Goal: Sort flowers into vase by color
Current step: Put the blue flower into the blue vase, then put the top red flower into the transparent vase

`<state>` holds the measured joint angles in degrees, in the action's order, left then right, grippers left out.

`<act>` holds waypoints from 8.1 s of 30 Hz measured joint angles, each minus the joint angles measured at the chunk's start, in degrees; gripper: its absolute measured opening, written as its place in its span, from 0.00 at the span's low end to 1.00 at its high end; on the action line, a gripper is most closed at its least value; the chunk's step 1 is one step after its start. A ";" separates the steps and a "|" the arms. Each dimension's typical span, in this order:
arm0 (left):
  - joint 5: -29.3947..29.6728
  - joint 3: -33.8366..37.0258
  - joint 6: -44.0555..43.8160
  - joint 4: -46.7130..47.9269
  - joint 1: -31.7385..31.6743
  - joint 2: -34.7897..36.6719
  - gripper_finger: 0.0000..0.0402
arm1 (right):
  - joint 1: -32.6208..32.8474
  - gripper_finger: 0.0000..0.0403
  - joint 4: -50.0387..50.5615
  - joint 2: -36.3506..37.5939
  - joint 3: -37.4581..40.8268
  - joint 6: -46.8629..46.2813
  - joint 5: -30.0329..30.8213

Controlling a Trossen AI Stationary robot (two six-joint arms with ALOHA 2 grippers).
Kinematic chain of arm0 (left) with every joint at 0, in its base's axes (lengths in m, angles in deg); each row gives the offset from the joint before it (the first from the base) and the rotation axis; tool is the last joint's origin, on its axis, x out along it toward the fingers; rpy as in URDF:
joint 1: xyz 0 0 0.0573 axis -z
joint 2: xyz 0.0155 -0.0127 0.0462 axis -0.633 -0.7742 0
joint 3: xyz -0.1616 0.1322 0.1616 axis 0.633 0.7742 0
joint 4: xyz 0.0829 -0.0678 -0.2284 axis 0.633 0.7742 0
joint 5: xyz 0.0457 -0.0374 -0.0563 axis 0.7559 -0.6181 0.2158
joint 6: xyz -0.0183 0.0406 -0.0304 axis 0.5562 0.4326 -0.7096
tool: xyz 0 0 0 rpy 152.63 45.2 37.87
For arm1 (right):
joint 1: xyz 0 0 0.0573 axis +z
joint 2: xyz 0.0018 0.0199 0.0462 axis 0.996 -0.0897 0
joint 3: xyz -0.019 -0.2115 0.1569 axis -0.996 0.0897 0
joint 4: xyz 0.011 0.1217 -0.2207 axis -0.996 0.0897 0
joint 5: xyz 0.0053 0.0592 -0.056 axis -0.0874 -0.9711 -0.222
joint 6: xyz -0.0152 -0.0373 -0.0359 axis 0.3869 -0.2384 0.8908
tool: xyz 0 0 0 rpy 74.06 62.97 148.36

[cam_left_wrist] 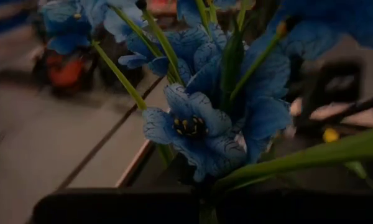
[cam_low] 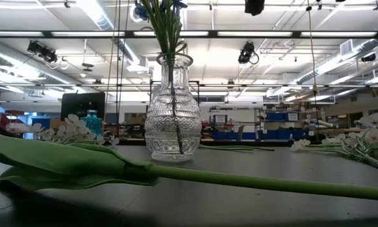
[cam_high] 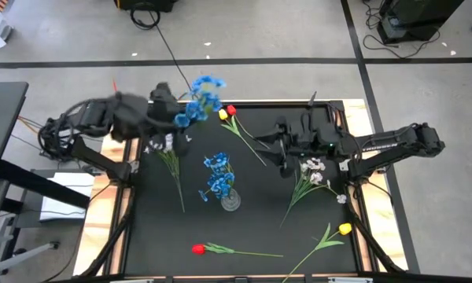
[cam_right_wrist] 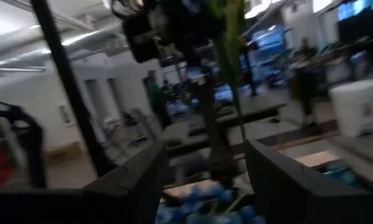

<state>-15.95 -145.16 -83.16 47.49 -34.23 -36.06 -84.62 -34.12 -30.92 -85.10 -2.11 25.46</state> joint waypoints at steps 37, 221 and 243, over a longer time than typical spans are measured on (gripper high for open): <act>-28.37 0.08 5.21 -14.26 -12.00 -7.70 0.06 | -11.39 0.33 29.52 -18.01 -38.48 8.53 -16.19; -22.14 28.57 6.38 -19.10 -16.09 24.65 0.54 | 0.03 0.65 33.46 2.23 1.21 -10.65 -13.00; -22.15 28.57 6.38 -19.08 -16.09 24.65 0.54 | -0.01 0.58 62.81 8.19 1.24 -29.05 -7.24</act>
<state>-38.10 -116.59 -76.78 28.41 -50.32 -11.41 -84.63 28.69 -22.73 -83.86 -31.16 18.22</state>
